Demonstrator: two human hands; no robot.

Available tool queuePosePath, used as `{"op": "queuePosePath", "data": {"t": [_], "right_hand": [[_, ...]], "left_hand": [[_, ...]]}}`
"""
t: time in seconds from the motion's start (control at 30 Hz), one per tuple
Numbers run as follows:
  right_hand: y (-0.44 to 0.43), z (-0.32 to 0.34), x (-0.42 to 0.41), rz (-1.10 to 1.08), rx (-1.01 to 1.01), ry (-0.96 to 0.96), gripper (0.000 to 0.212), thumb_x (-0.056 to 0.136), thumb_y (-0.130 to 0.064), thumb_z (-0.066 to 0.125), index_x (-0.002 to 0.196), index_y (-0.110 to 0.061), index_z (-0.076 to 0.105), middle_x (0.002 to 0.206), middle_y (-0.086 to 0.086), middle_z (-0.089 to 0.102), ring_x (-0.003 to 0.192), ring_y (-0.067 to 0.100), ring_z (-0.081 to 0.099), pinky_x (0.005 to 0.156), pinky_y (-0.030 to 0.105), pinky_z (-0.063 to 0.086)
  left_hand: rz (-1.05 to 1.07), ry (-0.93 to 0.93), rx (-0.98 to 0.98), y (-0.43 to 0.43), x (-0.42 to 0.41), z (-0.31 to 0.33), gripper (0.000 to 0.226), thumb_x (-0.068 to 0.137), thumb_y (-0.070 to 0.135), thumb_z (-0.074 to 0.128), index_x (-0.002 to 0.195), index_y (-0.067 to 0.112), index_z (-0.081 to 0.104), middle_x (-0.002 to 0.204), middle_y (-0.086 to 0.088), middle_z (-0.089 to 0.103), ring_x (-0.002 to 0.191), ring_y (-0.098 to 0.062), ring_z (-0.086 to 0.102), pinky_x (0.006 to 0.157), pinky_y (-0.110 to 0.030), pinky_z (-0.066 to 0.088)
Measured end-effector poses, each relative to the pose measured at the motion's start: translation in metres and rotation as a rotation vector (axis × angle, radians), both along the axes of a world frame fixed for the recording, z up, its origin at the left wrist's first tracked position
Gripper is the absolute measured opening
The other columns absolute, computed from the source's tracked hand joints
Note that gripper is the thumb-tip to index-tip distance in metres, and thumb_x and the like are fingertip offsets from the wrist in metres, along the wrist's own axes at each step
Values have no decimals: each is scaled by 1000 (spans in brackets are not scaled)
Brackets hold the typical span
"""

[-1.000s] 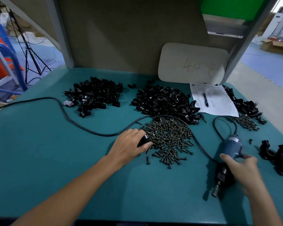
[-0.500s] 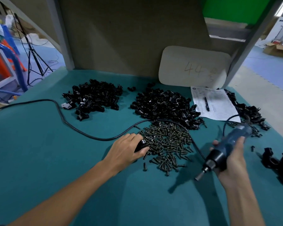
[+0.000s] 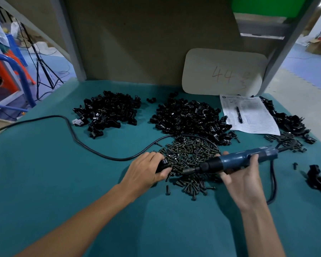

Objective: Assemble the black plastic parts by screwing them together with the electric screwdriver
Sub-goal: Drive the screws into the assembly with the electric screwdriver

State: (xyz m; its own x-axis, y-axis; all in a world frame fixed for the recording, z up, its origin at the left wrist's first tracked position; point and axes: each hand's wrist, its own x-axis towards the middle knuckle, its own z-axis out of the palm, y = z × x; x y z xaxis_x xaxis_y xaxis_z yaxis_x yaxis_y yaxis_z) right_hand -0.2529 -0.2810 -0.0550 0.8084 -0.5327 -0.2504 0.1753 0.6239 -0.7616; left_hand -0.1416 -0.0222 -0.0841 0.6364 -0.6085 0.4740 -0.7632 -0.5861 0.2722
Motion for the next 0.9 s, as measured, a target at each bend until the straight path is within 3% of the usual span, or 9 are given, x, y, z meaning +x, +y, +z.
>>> {"op": "queuePosePath", "data": {"t": [0.17,0.3,0.47,0.57,0.9], "right_hand": [[0,-5,3,-39,22,-8,51,98,-61,39,129,-24,54,130,14,69,119,24,69,90,51,58],[2,-6,5,-24,35,-12,61,97,-61,40,140,-19,49,129,14,70,117,22,70,86,47,59],[9,-7,9,-2,56,-13,64,92,-62,45,139,-19,51,129,16,69,116,24,70,80,44,64],[12,-7,11,4,73,-16,72,88,-62,48,144,-18,47,134,19,65,118,26,69,84,45,63],[11,-11,12,11,75,-38,58,98,-63,39,137,-21,51,123,16,73,117,26,69,85,44,63]], "left_hand": [[-52,-107,14,-2,3,-3,35,95,48,47,90,15,57,78,5,53,68,-13,42,60,-25,37],[-68,-116,20,-2,4,-6,33,95,49,48,91,17,55,79,7,51,69,-11,40,60,-23,35],[-70,-109,30,-2,4,-6,33,95,49,48,90,16,54,76,7,50,66,-12,40,58,-23,32],[-68,-91,47,-1,4,-5,33,95,49,48,90,17,54,76,8,49,66,-12,40,59,-22,30],[-131,143,132,-1,6,-5,35,96,61,30,95,26,38,83,9,50,74,-15,46,62,-28,30]]}}
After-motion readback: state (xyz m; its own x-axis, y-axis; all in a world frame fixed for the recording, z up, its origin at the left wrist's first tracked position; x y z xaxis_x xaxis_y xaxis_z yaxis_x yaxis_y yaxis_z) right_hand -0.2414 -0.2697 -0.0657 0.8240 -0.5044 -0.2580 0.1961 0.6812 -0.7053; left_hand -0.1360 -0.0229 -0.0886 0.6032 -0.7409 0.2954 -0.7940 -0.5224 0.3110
